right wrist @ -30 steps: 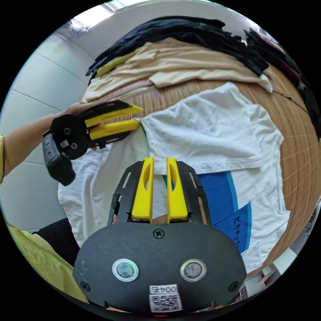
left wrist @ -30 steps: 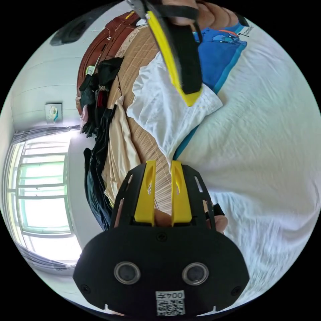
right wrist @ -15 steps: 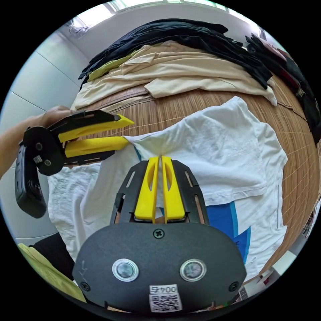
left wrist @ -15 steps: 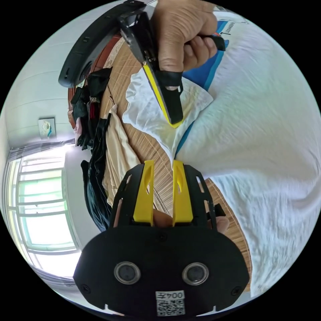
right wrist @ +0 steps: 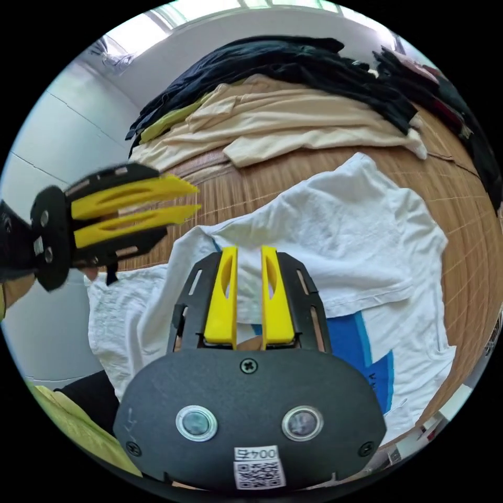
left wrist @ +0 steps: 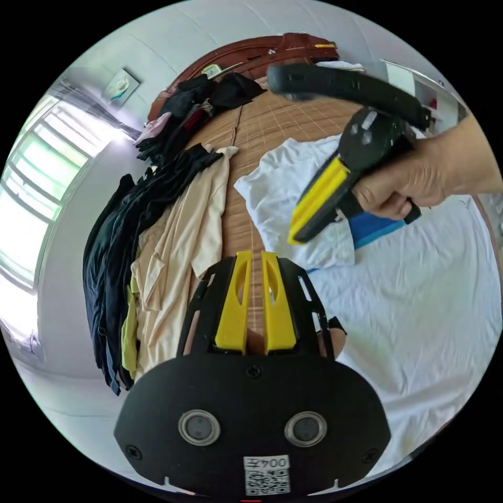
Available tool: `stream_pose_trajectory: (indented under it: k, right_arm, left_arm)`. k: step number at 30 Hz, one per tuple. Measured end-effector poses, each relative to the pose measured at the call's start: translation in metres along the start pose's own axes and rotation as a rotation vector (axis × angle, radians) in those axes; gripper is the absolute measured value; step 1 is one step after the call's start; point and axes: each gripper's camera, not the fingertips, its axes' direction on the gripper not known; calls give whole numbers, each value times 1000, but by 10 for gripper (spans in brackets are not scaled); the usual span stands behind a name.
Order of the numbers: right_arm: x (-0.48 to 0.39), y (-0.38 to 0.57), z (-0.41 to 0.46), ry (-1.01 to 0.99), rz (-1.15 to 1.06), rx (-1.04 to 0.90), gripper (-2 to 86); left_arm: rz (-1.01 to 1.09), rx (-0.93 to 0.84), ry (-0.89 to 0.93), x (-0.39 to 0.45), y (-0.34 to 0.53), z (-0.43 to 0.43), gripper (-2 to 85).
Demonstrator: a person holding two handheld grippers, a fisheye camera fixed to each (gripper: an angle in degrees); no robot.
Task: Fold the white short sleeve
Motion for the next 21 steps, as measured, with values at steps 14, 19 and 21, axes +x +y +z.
stream_pose_trajectory:
  k: [14,19,21]
  right_arm:
    - [152,-114,24,-53,121,-96,83]
    - [142,-113,69,96,80,-165,11]
    - [147,-111,75,89,130,-122,8]
  left_arm:
    - [21,-99,-3,27,-30,70,9]
    - [-61,-94,49,16,-35,81,8]
    - [-62,-87,33,21,-38,86,8]
